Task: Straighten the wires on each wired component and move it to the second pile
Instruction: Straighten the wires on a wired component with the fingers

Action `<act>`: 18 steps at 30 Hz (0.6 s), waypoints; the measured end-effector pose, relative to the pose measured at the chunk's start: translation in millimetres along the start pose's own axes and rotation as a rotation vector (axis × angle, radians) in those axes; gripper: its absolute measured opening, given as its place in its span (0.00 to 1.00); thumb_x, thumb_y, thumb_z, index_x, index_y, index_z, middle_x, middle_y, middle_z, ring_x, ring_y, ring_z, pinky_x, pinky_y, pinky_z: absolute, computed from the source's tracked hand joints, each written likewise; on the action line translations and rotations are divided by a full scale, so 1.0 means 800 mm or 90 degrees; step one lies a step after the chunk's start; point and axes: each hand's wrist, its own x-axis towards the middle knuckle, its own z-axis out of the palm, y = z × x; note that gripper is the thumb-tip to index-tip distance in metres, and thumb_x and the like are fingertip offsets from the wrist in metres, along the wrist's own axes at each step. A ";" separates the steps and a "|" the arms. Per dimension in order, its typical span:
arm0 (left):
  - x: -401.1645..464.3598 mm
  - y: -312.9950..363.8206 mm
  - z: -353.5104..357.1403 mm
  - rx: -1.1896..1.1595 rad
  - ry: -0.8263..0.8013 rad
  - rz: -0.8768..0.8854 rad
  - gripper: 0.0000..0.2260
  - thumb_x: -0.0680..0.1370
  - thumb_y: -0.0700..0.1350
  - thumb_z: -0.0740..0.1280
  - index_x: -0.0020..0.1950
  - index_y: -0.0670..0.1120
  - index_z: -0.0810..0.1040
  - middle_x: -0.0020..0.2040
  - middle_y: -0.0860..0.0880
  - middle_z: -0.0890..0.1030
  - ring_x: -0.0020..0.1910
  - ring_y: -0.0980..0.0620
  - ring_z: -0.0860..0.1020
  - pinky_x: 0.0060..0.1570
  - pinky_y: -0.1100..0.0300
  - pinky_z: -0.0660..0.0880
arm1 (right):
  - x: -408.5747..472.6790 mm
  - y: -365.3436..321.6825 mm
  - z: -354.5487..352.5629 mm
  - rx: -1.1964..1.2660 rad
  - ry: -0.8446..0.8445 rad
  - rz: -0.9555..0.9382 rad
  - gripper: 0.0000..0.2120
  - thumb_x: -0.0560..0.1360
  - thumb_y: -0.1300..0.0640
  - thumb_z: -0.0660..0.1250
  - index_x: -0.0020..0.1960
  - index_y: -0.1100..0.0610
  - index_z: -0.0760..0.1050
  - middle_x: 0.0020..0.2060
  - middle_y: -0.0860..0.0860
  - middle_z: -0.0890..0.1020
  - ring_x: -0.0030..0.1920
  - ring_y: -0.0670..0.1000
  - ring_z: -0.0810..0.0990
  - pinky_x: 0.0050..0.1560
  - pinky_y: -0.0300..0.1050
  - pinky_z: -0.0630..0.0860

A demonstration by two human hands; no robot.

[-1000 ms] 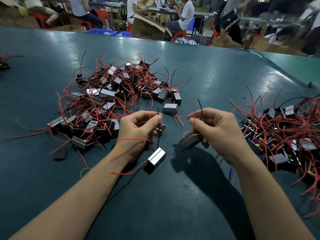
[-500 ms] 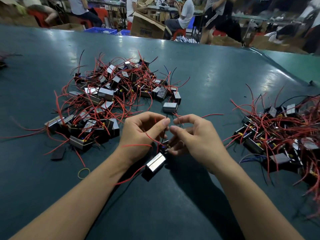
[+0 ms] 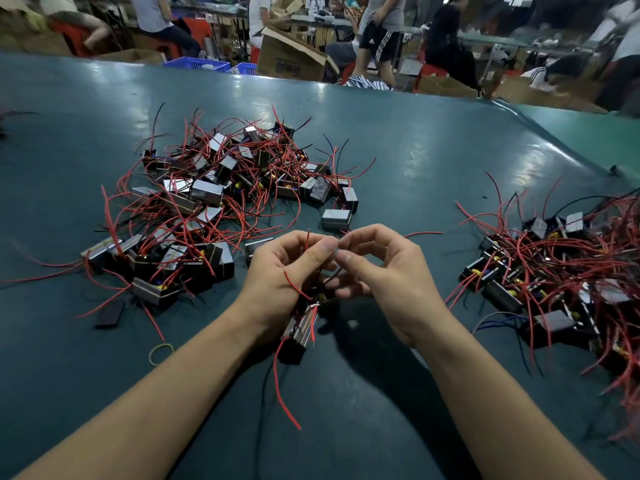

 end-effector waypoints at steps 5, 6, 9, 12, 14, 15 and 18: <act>0.007 -0.001 -0.002 0.059 0.086 0.091 0.04 0.80 0.39 0.64 0.45 0.41 0.74 0.31 0.49 0.81 0.29 0.50 0.80 0.30 0.59 0.79 | 0.005 -0.010 -0.010 0.055 0.024 0.029 0.06 0.75 0.67 0.69 0.44 0.60 0.73 0.38 0.56 0.82 0.29 0.53 0.83 0.22 0.38 0.73; 0.010 0.000 -0.005 0.081 0.124 0.135 0.04 0.80 0.40 0.64 0.45 0.42 0.73 0.30 0.48 0.80 0.27 0.50 0.80 0.29 0.59 0.78 | 0.006 -0.014 -0.017 0.041 0.032 0.015 0.06 0.75 0.66 0.69 0.44 0.60 0.72 0.38 0.56 0.84 0.29 0.53 0.83 0.22 0.38 0.72; 0.013 0.002 -0.015 0.169 0.219 0.260 0.05 0.81 0.41 0.64 0.45 0.45 0.71 0.30 0.49 0.79 0.21 0.52 0.75 0.21 0.62 0.72 | 0.007 -0.020 -0.032 -0.040 0.034 -0.032 0.06 0.76 0.64 0.68 0.44 0.58 0.72 0.33 0.55 0.84 0.28 0.51 0.80 0.22 0.38 0.72; 0.009 0.000 -0.012 0.234 0.202 0.290 0.05 0.81 0.42 0.64 0.46 0.47 0.72 0.32 0.48 0.80 0.21 0.51 0.74 0.22 0.63 0.70 | 0.003 -0.020 -0.025 -0.002 -0.023 0.003 0.07 0.72 0.61 0.70 0.43 0.58 0.72 0.30 0.54 0.82 0.25 0.50 0.77 0.23 0.38 0.72; 0.007 -0.002 -0.007 0.222 0.154 0.253 0.04 0.81 0.42 0.64 0.46 0.46 0.72 0.33 0.45 0.81 0.21 0.51 0.74 0.22 0.65 0.69 | 0.002 -0.018 -0.018 0.031 -0.025 0.046 0.07 0.71 0.62 0.70 0.42 0.60 0.71 0.32 0.55 0.82 0.24 0.52 0.78 0.24 0.39 0.75; 0.007 -0.003 -0.006 0.212 0.129 0.231 0.04 0.81 0.42 0.63 0.47 0.45 0.72 0.33 0.44 0.82 0.21 0.51 0.74 0.22 0.65 0.69 | 0.002 -0.017 -0.015 0.044 -0.012 0.066 0.08 0.72 0.63 0.71 0.41 0.60 0.71 0.32 0.55 0.82 0.25 0.53 0.79 0.25 0.40 0.76; 0.005 -0.005 -0.006 0.224 0.059 0.211 0.04 0.81 0.42 0.64 0.47 0.44 0.72 0.34 0.44 0.83 0.25 0.50 0.76 0.27 0.59 0.72 | 0.003 -0.012 -0.006 0.124 0.040 0.118 0.10 0.73 0.65 0.71 0.40 0.61 0.70 0.33 0.56 0.79 0.27 0.56 0.82 0.26 0.40 0.78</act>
